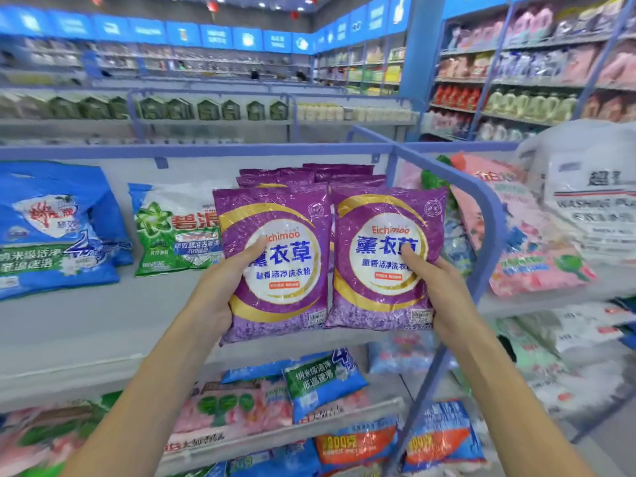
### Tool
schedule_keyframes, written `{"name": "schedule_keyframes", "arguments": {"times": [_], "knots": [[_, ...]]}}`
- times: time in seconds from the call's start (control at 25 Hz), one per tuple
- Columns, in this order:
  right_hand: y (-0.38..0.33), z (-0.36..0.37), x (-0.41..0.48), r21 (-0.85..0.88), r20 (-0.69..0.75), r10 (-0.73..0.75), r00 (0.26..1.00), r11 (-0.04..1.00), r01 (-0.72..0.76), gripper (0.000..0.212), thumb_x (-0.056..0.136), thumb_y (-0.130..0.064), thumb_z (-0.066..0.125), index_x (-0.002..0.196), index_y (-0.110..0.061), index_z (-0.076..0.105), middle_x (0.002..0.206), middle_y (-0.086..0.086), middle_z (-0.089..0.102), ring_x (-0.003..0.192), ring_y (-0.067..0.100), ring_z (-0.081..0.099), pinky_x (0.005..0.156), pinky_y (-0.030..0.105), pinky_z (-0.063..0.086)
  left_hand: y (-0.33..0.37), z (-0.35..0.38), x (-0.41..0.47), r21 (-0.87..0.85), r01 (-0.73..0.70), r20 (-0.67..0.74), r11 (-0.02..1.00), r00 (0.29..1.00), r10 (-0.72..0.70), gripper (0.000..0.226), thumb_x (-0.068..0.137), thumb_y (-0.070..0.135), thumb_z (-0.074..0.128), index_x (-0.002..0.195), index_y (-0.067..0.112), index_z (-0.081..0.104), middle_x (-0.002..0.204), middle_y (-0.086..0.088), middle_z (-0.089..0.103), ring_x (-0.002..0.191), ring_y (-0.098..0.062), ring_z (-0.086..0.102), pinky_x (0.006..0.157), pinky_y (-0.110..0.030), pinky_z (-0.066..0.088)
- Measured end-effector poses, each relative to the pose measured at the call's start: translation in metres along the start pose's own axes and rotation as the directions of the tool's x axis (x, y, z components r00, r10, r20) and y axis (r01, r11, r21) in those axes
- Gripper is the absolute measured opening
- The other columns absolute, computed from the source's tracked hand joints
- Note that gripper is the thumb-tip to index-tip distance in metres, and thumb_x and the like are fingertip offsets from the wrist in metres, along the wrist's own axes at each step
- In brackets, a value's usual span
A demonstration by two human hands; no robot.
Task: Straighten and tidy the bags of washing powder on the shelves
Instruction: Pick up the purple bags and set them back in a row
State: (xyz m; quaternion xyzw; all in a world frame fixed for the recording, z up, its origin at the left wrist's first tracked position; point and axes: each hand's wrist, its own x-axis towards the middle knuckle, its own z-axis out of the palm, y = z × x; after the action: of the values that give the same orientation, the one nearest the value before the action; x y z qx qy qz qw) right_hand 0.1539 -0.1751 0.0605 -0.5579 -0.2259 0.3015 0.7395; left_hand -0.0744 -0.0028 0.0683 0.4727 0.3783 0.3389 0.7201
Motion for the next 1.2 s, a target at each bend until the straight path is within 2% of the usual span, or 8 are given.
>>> {"name": "schedule_keyframes", "arguments": {"times": [0.32,0.48,0.68,0.76,0.88,0.96,1.04,1.2], "knots": [[0.002,0.004,0.118,-0.042,0.073,-0.05,0.996,0.998,0.053,0.014,0.089,-0.017,0.076,0.102,-0.011,0.074,0.089,0.004,0.08,0.078,0.015,0.077,0.062,0.024,0.06,0.004,0.034,0.095,0.039,-0.016,-0.163,0.999,0.986,0.022,0.039,0.084,0.038,0.081,0.113,0.013,0.073,0.098,-0.011,0.08,0.088,-0.029,0.078,0.077,-0.044,0.064],[0.046,0.011,0.164,-0.317,-0.034,-0.086,0.996,0.946,0.071,0.026,0.084,-0.031,0.082,0.097,-0.009,0.077,0.091,0.009,0.079,0.078,0.017,0.076,0.07,0.032,0.061,-0.009,0.036,0.133,0.019,-0.023,-0.293,1.0,0.956,0.027,0.045,0.08,0.041,0.084,0.112,0.011,0.074,0.097,-0.01,0.08,0.089,-0.028,0.077,0.085,-0.045,0.062],[0.062,0.014,0.166,-0.683,-0.101,-0.294,0.951,0.715,0.148,0.049,0.081,-0.06,0.069,0.08,-0.011,0.064,0.076,0.002,0.07,0.079,0.029,0.067,0.065,0.039,0.05,-0.026,0.046,0.13,0.328,-0.343,-0.411,0.88,0.787,0.46,0.025,0.088,0.045,0.077,0.104,0.036,0.06,0.102,0.009,0.074,0.095,-0.015,0.073,0.084,-0.038,0.062],[0.065,0.012,0.163,-0.76,-0.081,-0.329,0.941,0.631,0.155,0.042,0.088,-0.059,0.063,0.09,-0.017,0.059,0.09,0.003,0.067,0.09,0.03,0.064,0.071,0.037,0.044,-0.029,0.046,0.124,0.426,-0.375,-0.324,0.823,0.787,0.526,0.047,0.086,0.046,0.078,0.122,0.036,0.048,0.11,0.014,0.067,0.106,-0.013,0.068,0.094,-0.038,0.057],[0.065,0.002,0.16,-0.708,0.04,-0.265,0.963,0.673,0.215,0.068,0.078,-0.067,0.068,0.127,-0.022,0.051,0.123,0.002,0.065,0.118,0.026,0.06,0.096,0.045,0.051,-0.027,0.038,0.121,0.63,-0.257,-0.209,0.733,0.853,0.479,0.132,0.057,0.057,0.093,0.157,0.029,0.012,0.147,0.0,0.05,0.134,-0.023,0.051,0.113,-0.048,0.043],[0.067,-0.002,0.147,-0.707,0.071,-0.205,0.976,0.68,0.194,0.11,0.062,-0.076,0.073,0.149,-0.023,0.031,0.147,0.004,0.05,0.136,0.026,0.047,0.11,0.05,0.043,-0.032,0.035,0.111,0.735,-0.144,-0.171,0.663,0.906,0.386,0.162,0.046,0.058,0.097,0.16,0.024,-0.013,0.164,-0.008,0.024,0.149,-0.03,0.026,0.123,-0.051,0.025],[0.07,0.001,0.127,-0.799,0.166,-0.153,0.974,0.559,0.224,0.137,0.053,-0.078,0.075,0.159,-0.025,0.007,0.163,0.007,0.02,0.15,0.031,0.022,0.121,0.051,0.027,-0.044,0.042,0.1,0.761,-0.068,-0.156,0.645,0.946,0.283,0.163,0.049,0.063,0.094,0.158,0.025,-0.021,0.167,-0.015,0.006,0.153,-0.034,0.014,0.124,-0.051,0.019],[0.076,0.012,0.117,-0.912,0.192,-0.051,0.98,0.36,0.198,0.143,0.061,-0.076,0.077,0.157,-0.035,-0.021,0.164,0.008,-0.024,0.154,0.033,-0.01,0.124,0.052,0.006,-0.055,0.056,0.101,0.809,-0.026,-0.139,0.587,0.962,0.234,0.142,0.067,0.061,0.085,0.156,0.039,-0.024,0.164,-0.02,-0.018,0.154,-0.04,-0.007,0.122,-0.055,0.012]]}}
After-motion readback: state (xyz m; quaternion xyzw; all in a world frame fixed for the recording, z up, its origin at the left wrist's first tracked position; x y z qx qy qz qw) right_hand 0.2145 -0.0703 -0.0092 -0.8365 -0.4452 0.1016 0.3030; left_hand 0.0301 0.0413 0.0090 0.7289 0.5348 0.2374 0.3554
